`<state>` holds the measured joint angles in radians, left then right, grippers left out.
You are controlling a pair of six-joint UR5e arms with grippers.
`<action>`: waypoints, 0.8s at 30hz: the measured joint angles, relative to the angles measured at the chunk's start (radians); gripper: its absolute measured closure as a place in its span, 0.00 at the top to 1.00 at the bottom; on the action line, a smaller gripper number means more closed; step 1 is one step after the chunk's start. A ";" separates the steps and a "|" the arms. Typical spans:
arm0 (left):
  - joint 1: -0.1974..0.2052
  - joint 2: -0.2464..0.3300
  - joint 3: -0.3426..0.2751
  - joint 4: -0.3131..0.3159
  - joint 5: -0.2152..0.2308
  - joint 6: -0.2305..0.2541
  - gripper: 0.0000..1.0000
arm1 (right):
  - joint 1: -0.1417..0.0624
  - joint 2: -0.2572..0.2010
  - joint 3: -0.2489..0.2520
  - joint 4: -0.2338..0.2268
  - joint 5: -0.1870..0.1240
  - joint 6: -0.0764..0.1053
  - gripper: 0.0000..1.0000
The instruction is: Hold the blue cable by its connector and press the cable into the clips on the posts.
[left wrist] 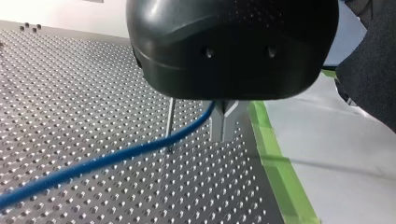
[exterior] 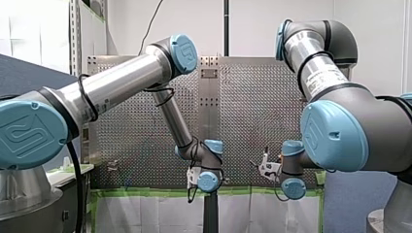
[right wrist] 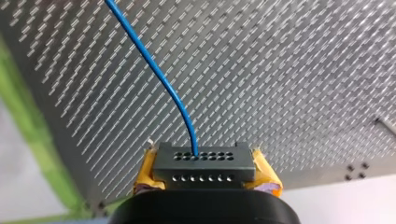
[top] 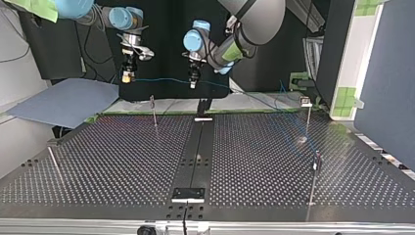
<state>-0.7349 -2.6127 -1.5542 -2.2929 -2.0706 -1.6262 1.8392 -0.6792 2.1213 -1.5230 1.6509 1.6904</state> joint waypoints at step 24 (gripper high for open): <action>-0.038 -0.072 0.153 -0.032 -0.035 -0.033 0.00 | -0.067 0.106 -0.124 -0.078 -0.119 -0.014 0.00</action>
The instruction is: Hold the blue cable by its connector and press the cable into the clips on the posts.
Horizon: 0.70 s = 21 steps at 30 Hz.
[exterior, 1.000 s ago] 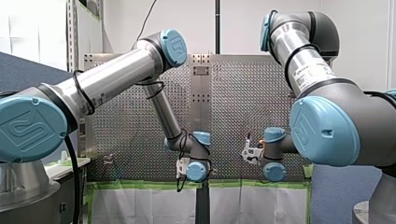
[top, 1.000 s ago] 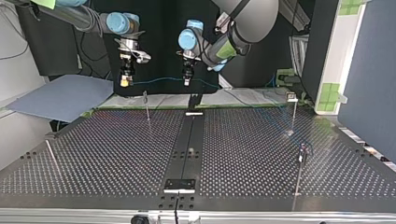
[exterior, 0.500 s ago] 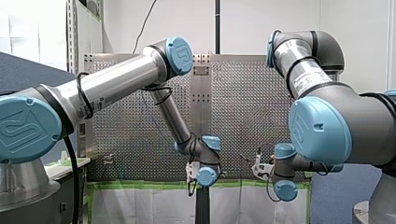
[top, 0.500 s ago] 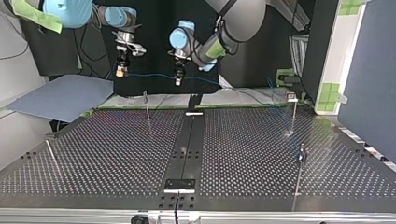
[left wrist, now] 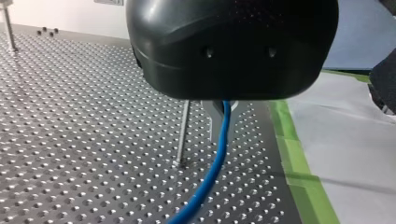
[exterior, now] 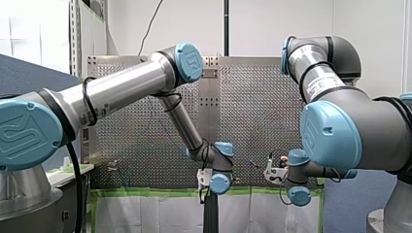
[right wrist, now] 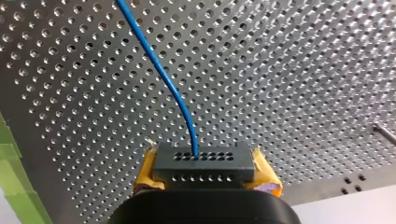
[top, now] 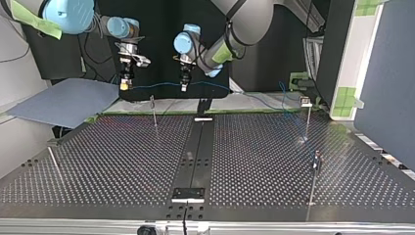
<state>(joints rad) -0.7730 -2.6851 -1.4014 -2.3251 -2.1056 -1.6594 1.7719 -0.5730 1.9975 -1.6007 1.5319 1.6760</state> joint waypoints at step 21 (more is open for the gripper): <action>-0.013 -0.050 0.098 -0.010 -0.009 0.002 0.00 | -0.063 0.077 -0.148 0.121 -0.094 0.026 0.00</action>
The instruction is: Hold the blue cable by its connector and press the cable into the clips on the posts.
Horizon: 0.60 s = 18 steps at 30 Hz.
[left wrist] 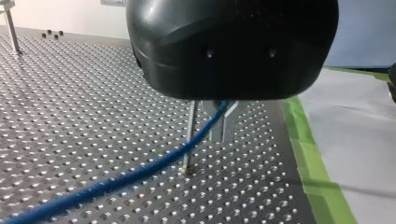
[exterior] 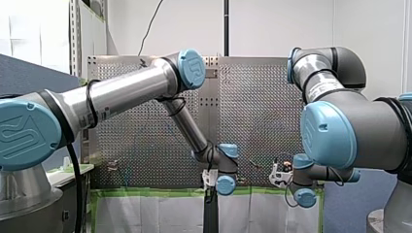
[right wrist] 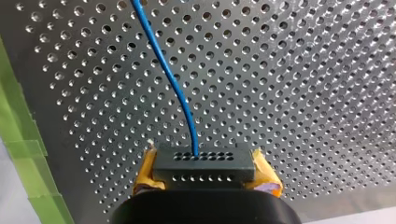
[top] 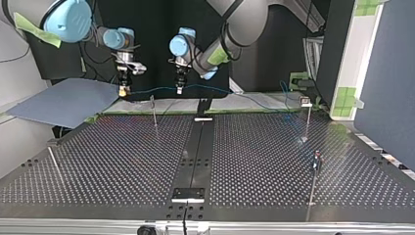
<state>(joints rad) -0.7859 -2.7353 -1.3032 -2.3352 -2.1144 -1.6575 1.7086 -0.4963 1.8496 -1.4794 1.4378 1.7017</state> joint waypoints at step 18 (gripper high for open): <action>0.001 -0.046 0.108 -0.038 0.011 -0.005 0.00 | -0.041 0.000 -0.103 0.133 -0.035 -0.012 0.00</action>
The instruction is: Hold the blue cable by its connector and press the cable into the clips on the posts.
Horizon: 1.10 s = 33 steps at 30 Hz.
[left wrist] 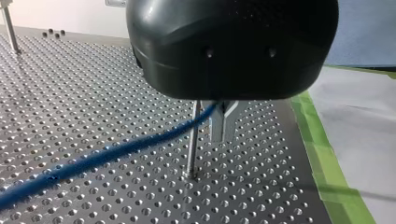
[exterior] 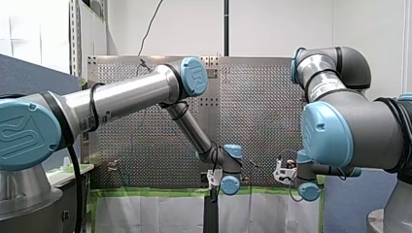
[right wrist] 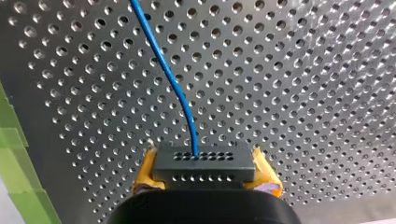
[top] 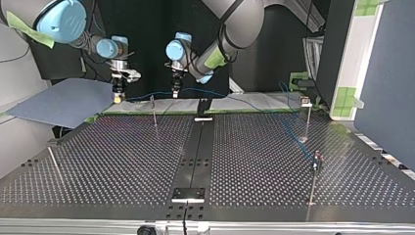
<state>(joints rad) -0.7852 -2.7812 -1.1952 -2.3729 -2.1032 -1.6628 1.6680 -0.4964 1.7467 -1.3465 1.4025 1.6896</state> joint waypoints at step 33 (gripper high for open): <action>-0.017 -0.068 0.119 -0.075 0.027 0.000 0.00 | -0.040 0.000 -0.064 0.058 -0.032 -0.002 0.00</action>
<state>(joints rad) -0.8023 -2.8492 -1.0766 -2.4480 -2.0759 -1.6629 1.6284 -0.4964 1.6831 -1.2882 1.3702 1.6874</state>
